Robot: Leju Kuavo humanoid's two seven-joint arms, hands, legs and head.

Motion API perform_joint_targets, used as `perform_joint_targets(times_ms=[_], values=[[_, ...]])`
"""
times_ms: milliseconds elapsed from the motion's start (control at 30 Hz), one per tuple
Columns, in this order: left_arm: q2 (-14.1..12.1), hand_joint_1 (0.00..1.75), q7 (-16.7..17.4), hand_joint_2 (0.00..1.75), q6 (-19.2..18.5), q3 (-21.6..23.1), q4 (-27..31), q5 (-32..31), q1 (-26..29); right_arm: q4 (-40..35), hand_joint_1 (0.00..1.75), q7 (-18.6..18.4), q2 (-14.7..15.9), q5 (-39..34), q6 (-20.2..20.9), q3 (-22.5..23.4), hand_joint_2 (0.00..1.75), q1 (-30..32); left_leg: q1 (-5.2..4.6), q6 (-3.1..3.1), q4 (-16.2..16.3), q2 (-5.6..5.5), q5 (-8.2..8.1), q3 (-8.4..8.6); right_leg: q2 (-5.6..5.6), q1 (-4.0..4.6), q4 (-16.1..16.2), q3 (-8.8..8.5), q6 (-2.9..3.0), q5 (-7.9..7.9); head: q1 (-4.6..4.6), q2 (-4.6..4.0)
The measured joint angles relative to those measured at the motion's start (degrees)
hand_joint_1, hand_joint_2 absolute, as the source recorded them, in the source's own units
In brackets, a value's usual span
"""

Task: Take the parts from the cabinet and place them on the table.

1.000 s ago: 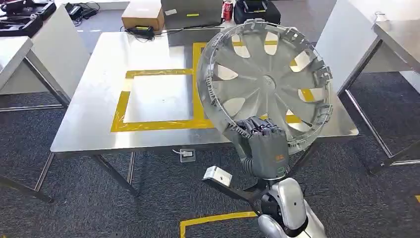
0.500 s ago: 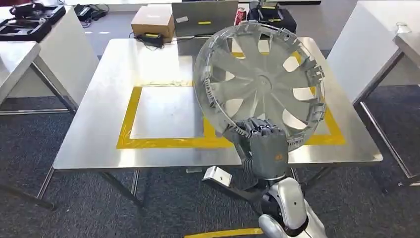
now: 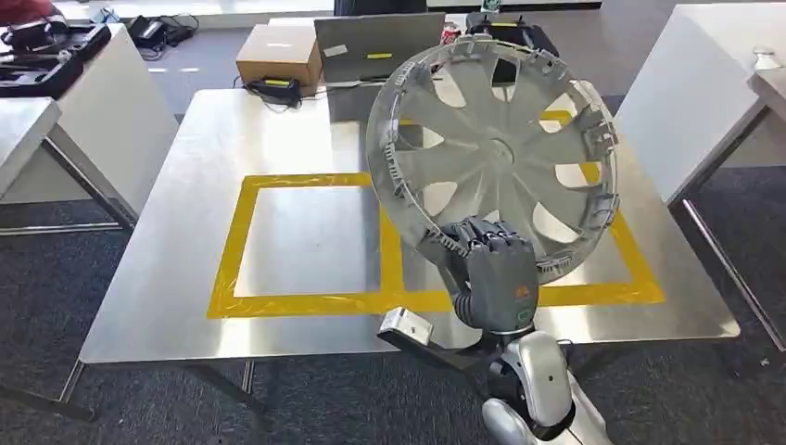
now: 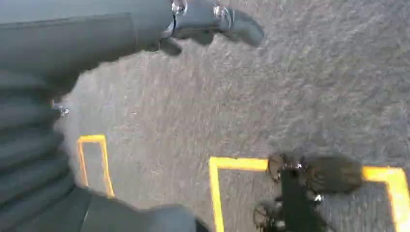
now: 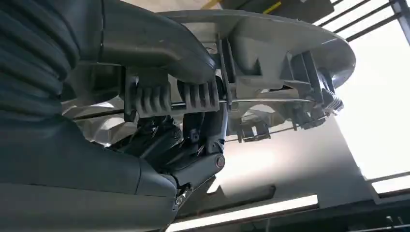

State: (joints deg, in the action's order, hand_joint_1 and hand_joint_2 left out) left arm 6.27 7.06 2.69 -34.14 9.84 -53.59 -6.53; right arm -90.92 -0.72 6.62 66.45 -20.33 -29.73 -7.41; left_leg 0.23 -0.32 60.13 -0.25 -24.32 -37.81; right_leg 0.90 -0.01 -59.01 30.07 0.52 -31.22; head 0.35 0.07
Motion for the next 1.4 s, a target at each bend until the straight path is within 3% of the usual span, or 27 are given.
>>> perform_joint_targets(times_ms=[67, 133, 167, 333, 400, 467, 500, 1033, 1067, 1133, 1167, 1200, 1267, 1300, 1333, 1367, 1400], values=[[0.07, 0.00, 0.02, 1.75, 0.04, 0.00, -0.02, -0.11, -0.03, 0.00, 1.75, -0.28, 0.02, -0.02, 0.00, 0.00, 1.75, 0.10, 0.12, -0.19, -0.22, -0.16, 0.29, 0.05, -0.01, 0.15, -0.04, -0.18, 0.62, 0.19, 0.04, 0.00], [0.07, 0.00, 0.15, 1.75, 0.04, 0.00, -0.02, -0.15, -0.12, -0.02, 1.75, -0.53, 0.02, 0.02, 0.11, 0.00, 1.75, 0.25, 0.11, 0.22, -0.23, -0.37, -0.05, 0.09, -0.06, 0.17, 0.36, -0.47, 0.62, 0.23, 0.04, 0.00], [0.07, 0.00, 0.15, 1.75, 0.04, -0.02, -0.02, -0.15, -0.14, -0.02, 0.00, -0.61, 0.02, 0.07, 0.13, 0.00, 0.00, 0.24, 0.09, 0.31, -0.23, -0.45, -0.13, 0.09, -0.07, 0.16, 0.56, -0.58, 0.62, 0.22, 0.02, 0.00], [0.07, 0.00, 0.17, 1.75, 0.55, -0.02, -0.02, -0.17, -0.13, -0.31, 0.00, -0.81, 0.02, 0.81, 0.15, 0.02, 0.00, 0.24, 0.00, 0.76, -0.22, -0.51, -0.42, 0.19, -0.14, 0.15, 1.48, -1.10, 0.44, -0.15, 0.02, 0.00], [0.07, 0.00, 0.15, 1.75, 0.74, -0.02, -0.02, 0.00, -0.15, -0.50, 0.00, -0.79, 0.02, 0.98, 0.13, 0.00, 0.00, 0.24, -0.01, 0.82, -0.21, -0.47, -0.45, 0.30, -0.14, 0.10, 1.58, -1.23, -0.35, -0.15, 0.02, 0.00], [0.07, 0.00, 0.15, 1.75, 0.74, -0.02, -0.02, 0.13, -0.15, -0.57, 0.00, -0.81, 0.02, 1.03, 0.09, 0.02, 0.00, 0.23, -0.01, 0.85, -0.20, -0.45, -0.42, 0.46, -0.14, 0.09, 1.60, -1.35, -0.56, -0.16, 0.02, 0.00], [0.07, 0.00, 0.11, 0.00, 0.72, -0.02, -0.02, 0.20, -0.14, -0.63, 0.00, -0.81, 0.02, 1.03, 0.09, 0.02, 0.00, 0.24, -0.01, 0.88, -0.21, -0.43, -0.40, 0.54, -0.14, 0.10, 1.60, -1.41, -0.63, -0.12, 0.02, 0.00], [0.09, 0.00, -0.11, 0.00, -0.24, -0.92, -0.02, 0.85, -0.15, -1.29, 0.00, -0.72, 0.02, 1.09, 0.09, 0.02, 0.00, 0.31, 0.26, 0.57, -0.27, -0.40, -0.18, 0.99, -0.14, 0.29, 1.43, -1.73, -0.68, -0.08, 0.00, 0.00], [0.00, 0.00, -0.05, 0.00, -0.24, -0.96, 0.00, 0.92, -0.17, -1.31, 0.00, -0.68, 0.02, 1.09, 0.09, 0.02, 0.00, 0.33, -0.22, 0.85, 0.07, -0.38, -0.24, 0.93, -0.10, -0.01, 1.90, -1.81, -1.21, 0.37, -0.04, 0.00], [0.04, 0.00, 0.00, 0.00, -0.24, -1.11, 0.00, 0.98, -0.19, -1.49, 0.00, -0.57, 0.02, 0.94, 0.09, 0.04, 0.00, 0.21, 0.57, 1.58, -1.77, -0.29, 0.57, 1.56, -0.08, 0.35, 2.05, -2.10, -1.54, 0.33, 0.02, 0.00], [0.09, 0.00, 0.02, 0.00, -0.28, -1.18, 0.00, 0.98, -0.25, -1.49, 0.00, -0.57, 0.04, 0.92, 0.07, 0.04, 0.00, 0.19, 0.65, 1.73, -2.43, 0.03, 0.95, 1.83, -0.22, 0.17, 1.17, -1.79, -1.65, -0.47, 0.04, 0.00], [0.09, 0.00, 0.02, 0.00, -0.28, -1.27, 0.00, 1.01, -0.35, -1.49, 0.00, -0.52, 0.04, 0.90, 0.07, 0.04, 0.00, 0.01, 0.75, 2.01, -2.70, 0.14, 1.21, 1.79, -0.29, 0.10, -1.68, -0.32, -1.78, -2.66, 0.20, 0.00], [0.09, 0.00, 0.06, 0.00, -0.28, -1.33, -0.02, 1.01, -0.36, -1.46, 0.00, -0.50, 0.09, 0.83, 0.07, 0.04, 0.00, 0.06, 0.77, 1.88, -2.71, 0.33, 1.39, 1.41, -0.31, -0.43, -10.58, 3.86, -2.25, -7.25, 0.22, 0.00], [0.09, 0.00, 0.06, 0.00, -0.28, -1.38, -0.02, 1.01, -0.35, -1.42, 0.00, -0.46, 0.18, 0.83, 0.07, 0.04, 0.00, 0.09, 0.80, 1.67, -2.65, 0.43, 1.55, 1.17, -0.34, -0.74, -14.05, 5.55, -2.51, -8.39, 0.20, 0.00], [0.07, 0.00, 0.09, 0.00, -0.28, -1.40, -0.02, 1.01, -0.35, -1.38, 0.00, -0.41, 0.22, 0.83, 0.07, 0.04, 0.00, 0.09, 0.94, 1.40, -2.52, 0.43, 1.73, 0.90, -0.38, -1.02, -14.85, 6.00, -2.74, -8.00, 0.20, 0.00], [0.07, 0.00, 0.13, 0.00, -0.28, -1.40, -0.02, 1.01, -0.37, -1.33, 0.00, -0.39, 0.22, 0.83, 0.04, 0.04, 0.00, 0.09, 1.17, 1.12, -2.31, 0.43, 1.90, 0.58, -0.44, -1.27, -13.09, 5.11, -3.00, -6.40, 0.20, 0.00], [0.09, 0.00, 0.15, 0.00, -0.28, -1.40, -0.02, 1.01, -0.39, -1.33, 0.00, -0.37, 0.22, 0.83, 0.02, 0.04, 0.00, 0.08, 1.50, 0.80, -1.97, 0.42, 2.08, 0.18, -0.53, -1.58, -8.87, 2.98, -3.30, -3.93, 0.22, 0.00]])
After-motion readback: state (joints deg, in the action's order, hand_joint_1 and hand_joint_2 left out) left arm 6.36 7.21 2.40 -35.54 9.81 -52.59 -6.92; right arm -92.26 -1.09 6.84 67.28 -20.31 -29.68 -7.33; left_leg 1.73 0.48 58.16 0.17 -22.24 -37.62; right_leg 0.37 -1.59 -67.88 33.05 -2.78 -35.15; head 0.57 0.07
